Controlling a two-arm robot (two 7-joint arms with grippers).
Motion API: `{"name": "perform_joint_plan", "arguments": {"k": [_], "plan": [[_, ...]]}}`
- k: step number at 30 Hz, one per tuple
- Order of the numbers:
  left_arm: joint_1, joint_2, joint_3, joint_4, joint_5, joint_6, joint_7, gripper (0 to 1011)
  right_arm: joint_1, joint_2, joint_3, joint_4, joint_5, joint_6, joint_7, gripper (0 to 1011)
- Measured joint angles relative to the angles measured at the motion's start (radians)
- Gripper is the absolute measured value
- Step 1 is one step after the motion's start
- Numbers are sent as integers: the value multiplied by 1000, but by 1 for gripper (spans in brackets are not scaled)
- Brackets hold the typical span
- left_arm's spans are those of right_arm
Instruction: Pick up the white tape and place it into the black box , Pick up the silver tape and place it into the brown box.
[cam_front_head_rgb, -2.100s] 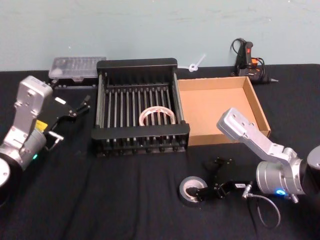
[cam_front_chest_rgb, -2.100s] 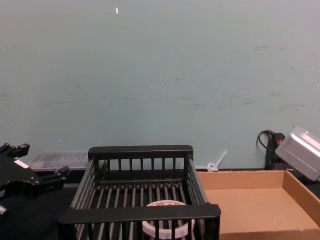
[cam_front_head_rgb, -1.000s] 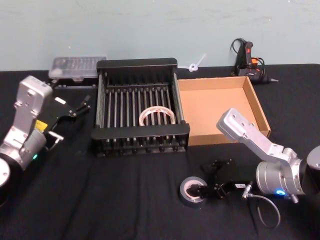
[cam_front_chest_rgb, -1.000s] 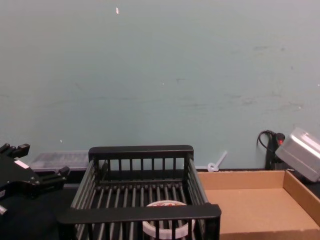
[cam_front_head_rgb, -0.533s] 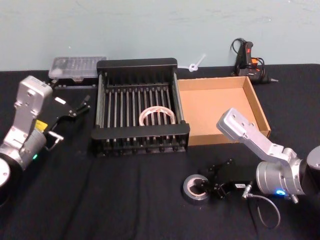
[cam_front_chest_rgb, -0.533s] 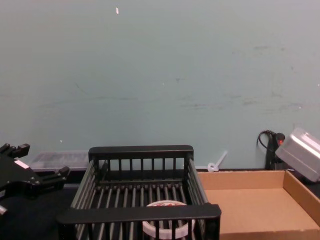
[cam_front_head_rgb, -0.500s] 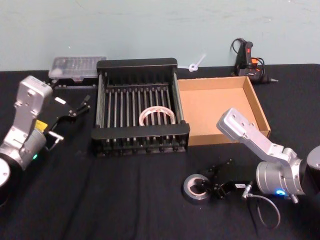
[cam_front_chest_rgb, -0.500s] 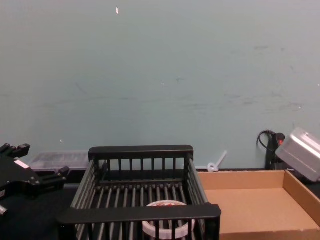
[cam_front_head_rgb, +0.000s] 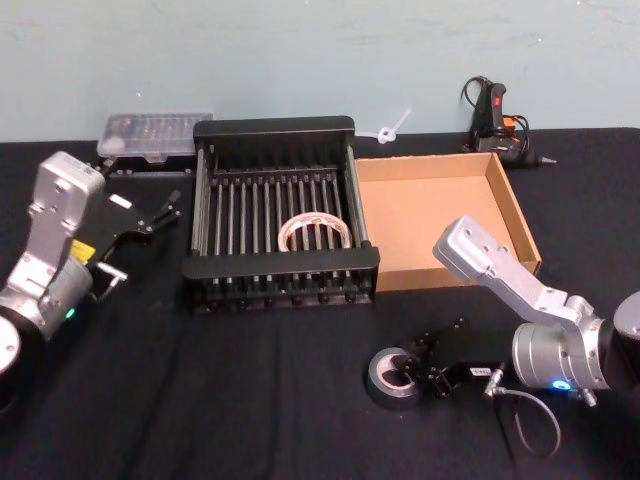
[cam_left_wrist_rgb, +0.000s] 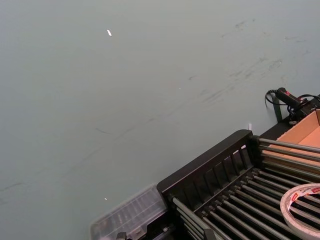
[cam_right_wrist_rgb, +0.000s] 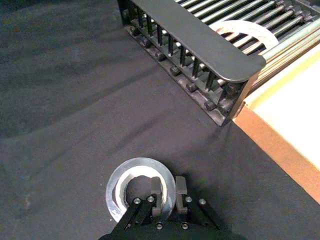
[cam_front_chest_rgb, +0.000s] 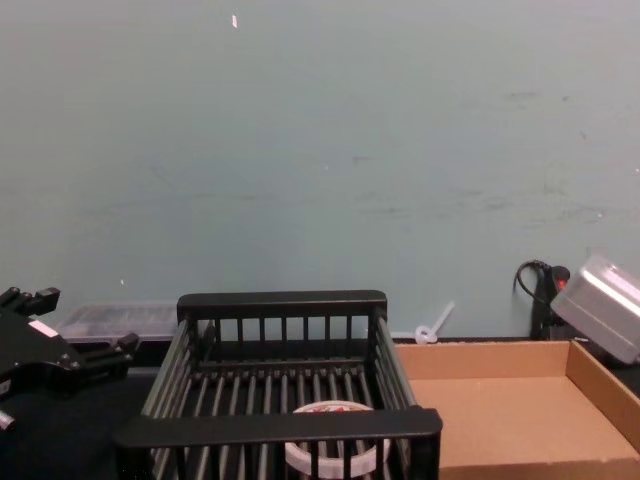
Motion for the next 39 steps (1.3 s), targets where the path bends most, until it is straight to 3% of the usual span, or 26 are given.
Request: {"name": "perform_joint_plan", "arguments": {"k": [9, 18, 30, 39], "plan": [[0, 0, 0, 0, 0, 0, 0, 1001, -2, 1, 0, -3, -1, -3, -1, 174], [0, 0, 0, 0, 0, 0, 0, 1001, -15, 6, 27, -24, 5, -6, -18, 174], [0, 0, 0, 0, 0, 0, 0, 1001, -9, -3, 111, -24, 16, -13, -89, 174], [0, 0, 0, 0, 0, 0, 0, 1001, 35, -45, 154, 23, -30, -18, -154, 174]]}}
